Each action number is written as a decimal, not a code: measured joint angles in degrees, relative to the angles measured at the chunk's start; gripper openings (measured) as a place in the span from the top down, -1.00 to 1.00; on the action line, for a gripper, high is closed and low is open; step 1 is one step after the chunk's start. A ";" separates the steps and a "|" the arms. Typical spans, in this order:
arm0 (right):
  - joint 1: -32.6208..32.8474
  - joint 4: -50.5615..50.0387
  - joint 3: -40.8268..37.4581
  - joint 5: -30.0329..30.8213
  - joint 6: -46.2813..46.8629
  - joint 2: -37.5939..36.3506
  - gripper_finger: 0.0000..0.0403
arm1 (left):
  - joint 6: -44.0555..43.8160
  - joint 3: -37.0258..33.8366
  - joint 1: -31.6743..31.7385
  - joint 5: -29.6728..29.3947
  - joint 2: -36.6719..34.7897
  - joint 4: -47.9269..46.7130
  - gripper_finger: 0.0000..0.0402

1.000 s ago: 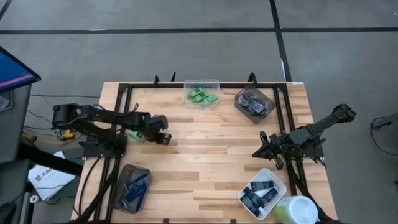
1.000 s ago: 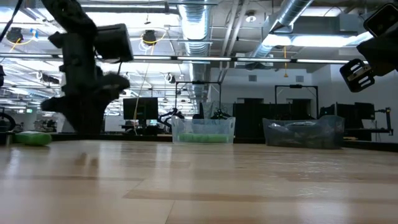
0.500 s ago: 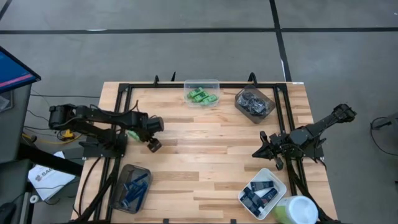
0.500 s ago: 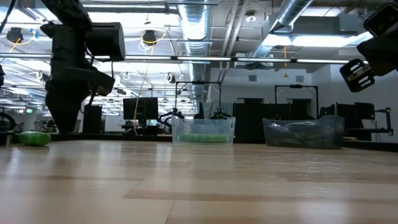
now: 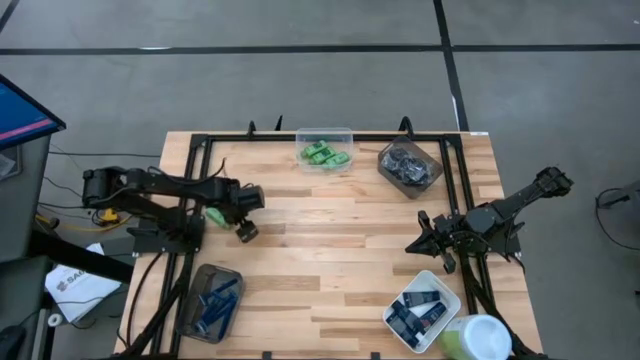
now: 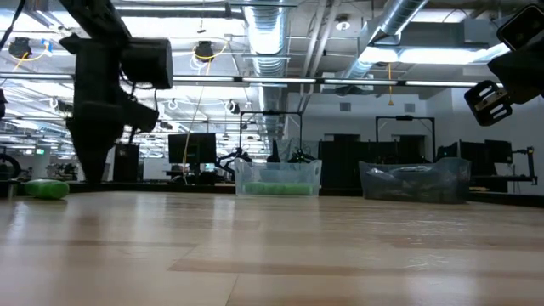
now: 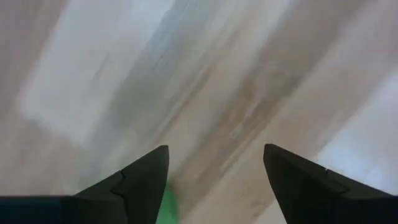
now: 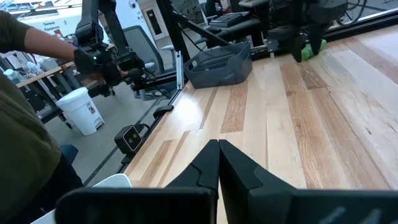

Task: Pick & Place Travel size toiletries
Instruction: Put the green shampoo into the transparent bin

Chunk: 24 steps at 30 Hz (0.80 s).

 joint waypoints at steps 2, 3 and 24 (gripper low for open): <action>0.02 0.00 -0.02 0.00 0.00 0.02 1.00 | -9.81 -0.02 1.30 0.87 0.95 -1.49 -0.28; 0.00 0.00 0.00 0.00 0.00 0.02 1.00 | -15.74 -0.02 1.66 1.25 1.23 -2.68 -0.28; 0.01 0.01 -0.02 -0.01 0.00 0.00 1.00 | -52.84 0.00 -3.35 -6.07 -4.81 -14.21 0.18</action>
